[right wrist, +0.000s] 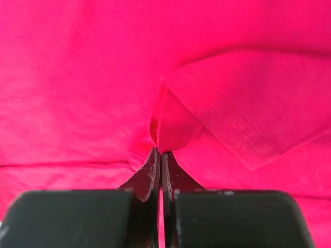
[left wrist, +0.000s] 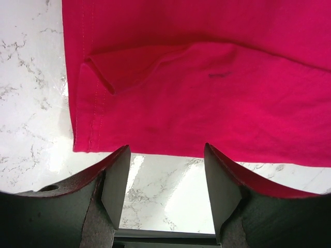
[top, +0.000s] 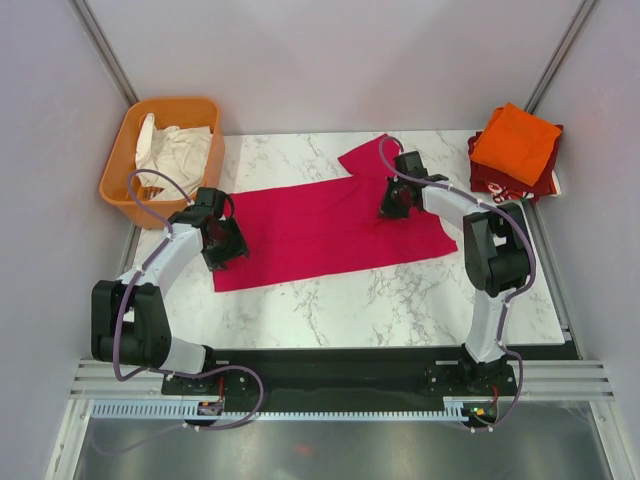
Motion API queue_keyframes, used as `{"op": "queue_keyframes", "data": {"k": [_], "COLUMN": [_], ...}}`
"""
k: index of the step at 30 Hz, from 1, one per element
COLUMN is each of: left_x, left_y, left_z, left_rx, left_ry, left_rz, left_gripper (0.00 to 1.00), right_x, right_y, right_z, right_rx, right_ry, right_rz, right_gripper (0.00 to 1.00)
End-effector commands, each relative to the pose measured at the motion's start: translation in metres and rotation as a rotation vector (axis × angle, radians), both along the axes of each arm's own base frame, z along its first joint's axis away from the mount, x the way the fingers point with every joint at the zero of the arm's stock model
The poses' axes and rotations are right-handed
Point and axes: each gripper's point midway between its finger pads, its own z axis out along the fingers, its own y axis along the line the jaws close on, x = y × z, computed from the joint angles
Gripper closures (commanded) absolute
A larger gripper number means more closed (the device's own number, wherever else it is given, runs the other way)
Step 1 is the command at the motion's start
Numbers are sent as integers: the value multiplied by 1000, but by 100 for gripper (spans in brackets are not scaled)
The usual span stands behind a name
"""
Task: Fold and stack the t-shirts
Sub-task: Fold the tshirt
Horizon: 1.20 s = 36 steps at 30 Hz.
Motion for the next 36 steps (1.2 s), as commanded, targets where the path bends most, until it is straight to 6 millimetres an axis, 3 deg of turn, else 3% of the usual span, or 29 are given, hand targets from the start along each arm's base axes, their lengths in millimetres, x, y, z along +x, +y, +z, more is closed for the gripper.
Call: {"op": "queue_keyframes", "data": {"k": [1,4,6,10,14,17,19,21,22,25,31,36], "left_x": [3,3,3,2,1,0,1,0,1,2,2,3], "left_y": [1,1,1,1,0,0,0,0,0,0,1,13], "left_z": [5,5,5,4,3,2,3,2,3,4,7,13], "left_rx": [18,18,17,19,20,29,30,32,33,35,42,103], "left_ry": [-39,-37,-39,-34,-31,-31,-31,-28,-33,-36,-49,-63], "left_rz": [-37,-39,-44,-42,-46,-48,-48,-49,-48,-50,-53,-51], "left_gripper": [34,34,34,34,34,34,34,34,34,34,34,34], "right_x": [27,38,45,59,77,81,80,73,69,52,21,11], "right_y": [14,19,22,25,30,24,17,5,2,-5,-24,-30], "right_z": [21,19,15,9,26,45,66,67,77,74,38,20], "right_rx": [42,49,48,41,47,13,-16,-63,-70,-76,-127,-150], "right_ry": [-76,-81,-81,-89,-140,-192,-240,-243,-260,-240,-150,-106], "right_rz": [13,20,28,31,46,50,43,19,17,15,-20,-26], "right_gripper": [100,98,79,66,41,36,36,36,36,38,42,44]}}
